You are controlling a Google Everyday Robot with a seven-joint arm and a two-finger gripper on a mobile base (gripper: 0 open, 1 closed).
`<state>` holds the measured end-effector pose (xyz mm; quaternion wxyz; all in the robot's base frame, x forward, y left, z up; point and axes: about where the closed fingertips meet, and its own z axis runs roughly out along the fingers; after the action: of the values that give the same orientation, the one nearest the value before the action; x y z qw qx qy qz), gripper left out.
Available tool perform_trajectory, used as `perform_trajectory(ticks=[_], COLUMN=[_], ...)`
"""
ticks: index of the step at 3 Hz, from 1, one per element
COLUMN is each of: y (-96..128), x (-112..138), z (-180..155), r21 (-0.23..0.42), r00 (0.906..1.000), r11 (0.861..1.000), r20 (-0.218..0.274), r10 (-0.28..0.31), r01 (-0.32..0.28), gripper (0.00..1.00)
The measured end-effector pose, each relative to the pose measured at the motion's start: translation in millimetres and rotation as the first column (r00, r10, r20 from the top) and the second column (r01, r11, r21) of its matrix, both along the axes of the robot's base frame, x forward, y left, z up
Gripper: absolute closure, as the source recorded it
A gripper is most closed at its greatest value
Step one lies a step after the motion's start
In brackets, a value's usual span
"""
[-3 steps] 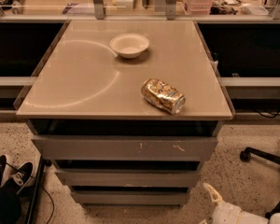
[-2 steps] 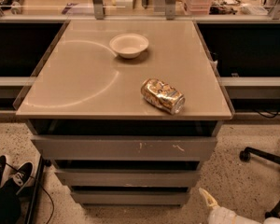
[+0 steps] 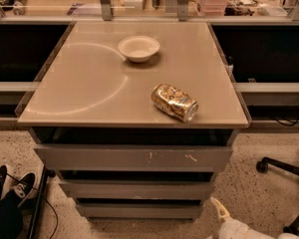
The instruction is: Open middle drawer
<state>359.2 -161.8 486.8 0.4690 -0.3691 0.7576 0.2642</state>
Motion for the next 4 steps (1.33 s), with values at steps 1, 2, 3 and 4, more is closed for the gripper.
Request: perform_trajectory(ticks=[1,2,3,4], y=[24.4,53.0,77.1,98.6], x=[24.0,51.1,79.7,109.3], z=[-12.7,-26.4,-27.5,-11.5], r21=[0.04,0.069,0.052,-0.007], r00=[0.9984,0.9923,0.9803,0.9628], r11=[0.998,0.99,0.979,0.966], r20=[0.018,0.025,0.041,0.075], r10=[0.053,0.121,0.193,0.26], r01=[-0.054,-0.122,-0.195,-0.26], gripper=[0.0,0.0,0.0,0.0])
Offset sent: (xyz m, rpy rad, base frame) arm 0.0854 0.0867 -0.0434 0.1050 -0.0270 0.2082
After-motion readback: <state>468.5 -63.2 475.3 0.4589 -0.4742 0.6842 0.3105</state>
